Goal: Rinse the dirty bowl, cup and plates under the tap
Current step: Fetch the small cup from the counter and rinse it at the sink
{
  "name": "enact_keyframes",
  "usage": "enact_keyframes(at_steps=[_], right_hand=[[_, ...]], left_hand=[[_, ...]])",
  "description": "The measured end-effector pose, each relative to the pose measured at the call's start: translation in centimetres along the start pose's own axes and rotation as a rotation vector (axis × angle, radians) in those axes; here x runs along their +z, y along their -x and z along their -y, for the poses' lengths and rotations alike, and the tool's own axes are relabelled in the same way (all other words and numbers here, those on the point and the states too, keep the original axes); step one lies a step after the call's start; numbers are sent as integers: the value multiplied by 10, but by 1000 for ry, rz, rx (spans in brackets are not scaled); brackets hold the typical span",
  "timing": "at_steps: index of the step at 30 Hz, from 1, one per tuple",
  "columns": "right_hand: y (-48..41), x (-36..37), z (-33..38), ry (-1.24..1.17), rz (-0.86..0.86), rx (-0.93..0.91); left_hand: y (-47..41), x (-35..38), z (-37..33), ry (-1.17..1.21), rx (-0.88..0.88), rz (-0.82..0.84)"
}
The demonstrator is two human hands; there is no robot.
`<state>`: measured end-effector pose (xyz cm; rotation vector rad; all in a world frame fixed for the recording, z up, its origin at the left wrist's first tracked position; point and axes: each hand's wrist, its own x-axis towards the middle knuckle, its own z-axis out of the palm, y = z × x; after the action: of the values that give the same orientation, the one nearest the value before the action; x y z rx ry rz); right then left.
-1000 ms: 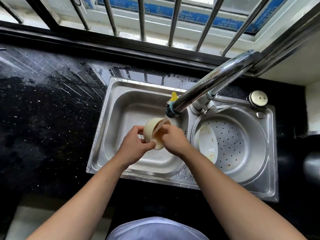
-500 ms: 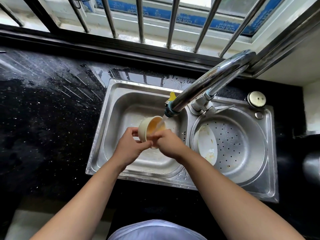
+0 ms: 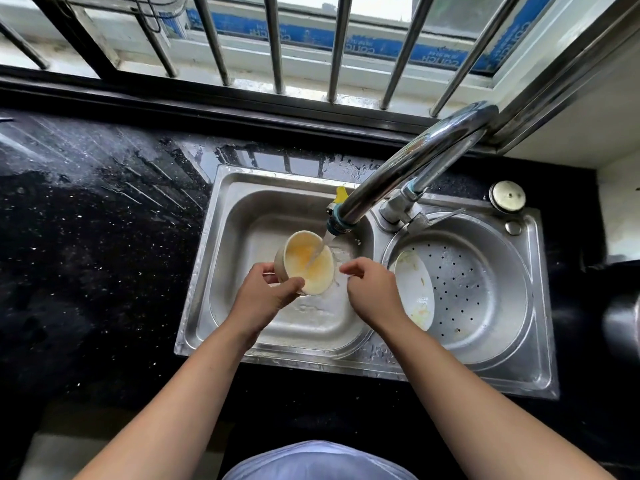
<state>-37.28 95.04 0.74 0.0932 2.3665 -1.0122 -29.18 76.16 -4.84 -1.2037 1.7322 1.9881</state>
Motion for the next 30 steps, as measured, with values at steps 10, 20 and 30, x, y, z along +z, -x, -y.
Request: enact_keyframes(at_steps=[10, 20, 30], right_hand=[[14, 12, -2, -157, 226, -118], [7, 33, -18, 57, 78, -381], [12, 52, -14, -548, 328, 33]], left_hand=[[5, 10, 0, 279, -180, 80], [-2, 1, -12, 55, -72, 73], [6, 5, 7, 396, -229, -34]])
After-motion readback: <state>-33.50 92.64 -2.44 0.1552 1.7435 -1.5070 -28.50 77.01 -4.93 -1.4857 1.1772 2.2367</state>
